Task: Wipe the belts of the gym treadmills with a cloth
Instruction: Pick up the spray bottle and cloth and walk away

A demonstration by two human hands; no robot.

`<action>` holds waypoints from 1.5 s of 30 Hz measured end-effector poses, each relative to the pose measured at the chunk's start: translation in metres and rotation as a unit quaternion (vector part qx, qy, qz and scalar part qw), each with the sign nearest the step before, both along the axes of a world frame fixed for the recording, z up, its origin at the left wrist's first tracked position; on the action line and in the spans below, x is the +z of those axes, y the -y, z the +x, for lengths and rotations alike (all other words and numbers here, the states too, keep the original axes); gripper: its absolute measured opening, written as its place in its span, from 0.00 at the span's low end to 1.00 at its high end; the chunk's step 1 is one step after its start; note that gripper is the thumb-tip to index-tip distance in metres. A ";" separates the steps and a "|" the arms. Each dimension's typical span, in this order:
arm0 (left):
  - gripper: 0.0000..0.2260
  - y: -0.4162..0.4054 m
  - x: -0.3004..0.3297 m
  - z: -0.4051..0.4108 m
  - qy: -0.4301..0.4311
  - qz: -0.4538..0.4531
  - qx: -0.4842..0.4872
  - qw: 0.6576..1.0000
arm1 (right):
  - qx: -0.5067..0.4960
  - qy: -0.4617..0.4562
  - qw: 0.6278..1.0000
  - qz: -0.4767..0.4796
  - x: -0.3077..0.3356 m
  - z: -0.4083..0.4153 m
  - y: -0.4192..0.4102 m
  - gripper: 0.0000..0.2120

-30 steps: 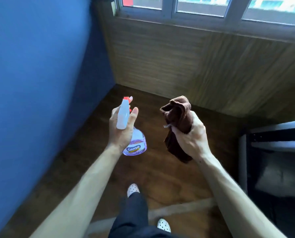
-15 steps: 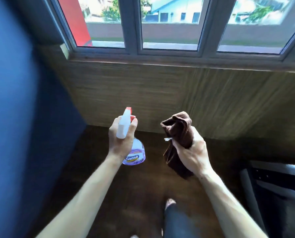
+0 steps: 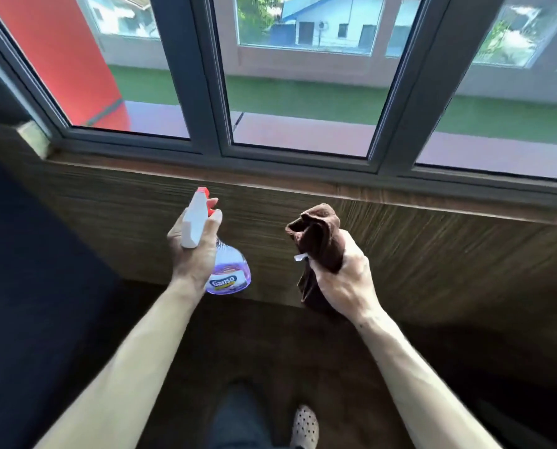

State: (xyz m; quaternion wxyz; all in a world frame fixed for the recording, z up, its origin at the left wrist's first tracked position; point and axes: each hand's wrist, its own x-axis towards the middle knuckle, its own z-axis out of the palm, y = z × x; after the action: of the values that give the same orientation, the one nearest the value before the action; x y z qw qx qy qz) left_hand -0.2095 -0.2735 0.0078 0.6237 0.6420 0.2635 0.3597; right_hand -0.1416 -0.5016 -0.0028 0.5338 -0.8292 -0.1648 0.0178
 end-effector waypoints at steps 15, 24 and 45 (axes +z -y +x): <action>0.20 -0.179 -0.018 0.255 -0.085 0.054 -0.076 0.992 | -0.040 -0.068 0.997 0.021 -0.015 0.213 -0.174 0.14; 0.16 -0.204 -0.034 0.304 -0.078 0.093 -0.090 0.989 | -0.045 -0.082 0.996 -0.006 -0.029 0.259 -0.211 0.12; 0.09 -0.136 -0.004 0.301 0.149 0.430 0.020 0.890 | -0.027 -0.009 0.999 0.015 -0.045 0.283 -0.201 0.16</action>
State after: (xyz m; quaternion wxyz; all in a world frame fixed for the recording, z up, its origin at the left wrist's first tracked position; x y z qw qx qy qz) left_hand 0.0916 -0.1377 0.0040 0.3115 0.7808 0.0000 0.5417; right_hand 0.1418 -0.3009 -0.0474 0.5482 -0.8249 -0.1380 0.0083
